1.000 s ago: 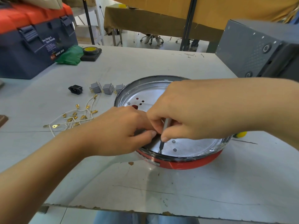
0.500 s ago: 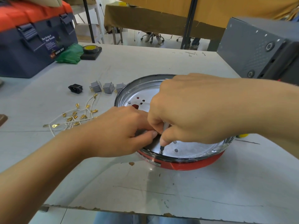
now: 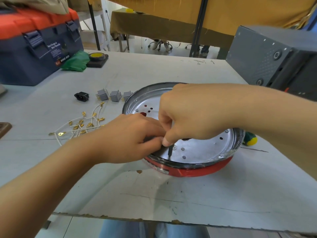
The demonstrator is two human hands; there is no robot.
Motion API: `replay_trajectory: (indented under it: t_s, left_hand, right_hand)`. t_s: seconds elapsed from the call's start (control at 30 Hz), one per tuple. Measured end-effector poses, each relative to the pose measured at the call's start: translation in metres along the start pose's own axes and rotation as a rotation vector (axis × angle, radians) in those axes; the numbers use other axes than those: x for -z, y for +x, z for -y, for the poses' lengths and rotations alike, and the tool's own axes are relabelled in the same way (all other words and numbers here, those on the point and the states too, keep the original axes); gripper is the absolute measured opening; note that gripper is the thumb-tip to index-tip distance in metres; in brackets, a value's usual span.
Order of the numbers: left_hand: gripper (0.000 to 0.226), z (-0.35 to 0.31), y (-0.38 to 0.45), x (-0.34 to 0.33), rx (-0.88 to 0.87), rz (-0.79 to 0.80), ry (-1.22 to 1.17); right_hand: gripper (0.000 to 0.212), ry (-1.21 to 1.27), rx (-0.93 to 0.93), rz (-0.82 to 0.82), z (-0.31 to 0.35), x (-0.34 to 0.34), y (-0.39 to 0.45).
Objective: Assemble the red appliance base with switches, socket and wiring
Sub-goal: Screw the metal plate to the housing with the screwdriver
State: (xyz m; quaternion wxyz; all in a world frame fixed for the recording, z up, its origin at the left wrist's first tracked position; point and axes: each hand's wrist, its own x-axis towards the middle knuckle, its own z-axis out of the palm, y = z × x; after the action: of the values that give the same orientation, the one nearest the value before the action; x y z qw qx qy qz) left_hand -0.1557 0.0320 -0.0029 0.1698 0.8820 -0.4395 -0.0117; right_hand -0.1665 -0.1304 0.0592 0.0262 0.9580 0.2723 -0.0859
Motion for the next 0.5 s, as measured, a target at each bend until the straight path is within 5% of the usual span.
replay_trajectory:
  t_s: [0.2, 0.5]
  left_hand:
    - [0.033, -0.001, 0.002, 0.0, -0.002, 0.039, -0.026]
    - [0.021, -0.002, -0.001, -0.001, 0.013, -0.106, -0.099]
  right_hand:
    - [0.025, 0.173, -0.022, -0.036, 0.0, 0.015, -0.025]
    - [0.011, 0.616, -0.234, -0.487, -0.026, -0.009, -0.06]
